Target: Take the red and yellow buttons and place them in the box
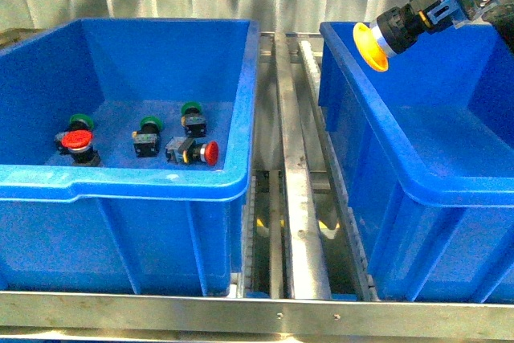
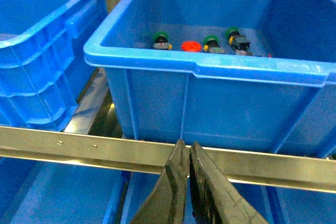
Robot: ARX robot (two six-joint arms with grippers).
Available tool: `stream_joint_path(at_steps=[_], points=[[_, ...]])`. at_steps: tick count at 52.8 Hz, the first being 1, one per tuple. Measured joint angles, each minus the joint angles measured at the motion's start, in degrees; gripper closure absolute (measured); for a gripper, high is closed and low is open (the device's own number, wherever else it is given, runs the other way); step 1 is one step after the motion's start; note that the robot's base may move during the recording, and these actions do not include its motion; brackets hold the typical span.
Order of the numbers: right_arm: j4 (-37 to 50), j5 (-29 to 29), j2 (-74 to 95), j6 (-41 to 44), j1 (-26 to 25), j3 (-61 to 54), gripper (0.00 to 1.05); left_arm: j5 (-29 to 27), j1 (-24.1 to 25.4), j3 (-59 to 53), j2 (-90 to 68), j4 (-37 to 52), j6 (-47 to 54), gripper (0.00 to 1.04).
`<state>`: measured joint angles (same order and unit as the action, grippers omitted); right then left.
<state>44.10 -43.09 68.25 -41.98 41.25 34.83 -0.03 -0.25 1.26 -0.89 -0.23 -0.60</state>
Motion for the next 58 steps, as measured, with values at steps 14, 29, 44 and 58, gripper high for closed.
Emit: stream_joint_path(at_steps=[14,29,44,58], points=[[-0.5,-1.9,-0.35,0.31,0.0,-0.42,0.8,0.0,0.0,0.0,0.04,0.07,0.0,0.54],[-0.92,-2.86,-0.98,3.3,0.13,-1.53,0.8,0.0,0.0,0.0,0.04,0.07,0.13,0.07],[-1.55,-3.37,-1.38,3.23,0.35,-2.36,0.8,0.0,0.0,0.0,0.04,0.07,0.13,0.08],[-2.56,-3.23,-2.43,2.86,0.13,-3.21,0.8,-0.17,0.0,0.0,0.04,0.07,0.13,0.08]])
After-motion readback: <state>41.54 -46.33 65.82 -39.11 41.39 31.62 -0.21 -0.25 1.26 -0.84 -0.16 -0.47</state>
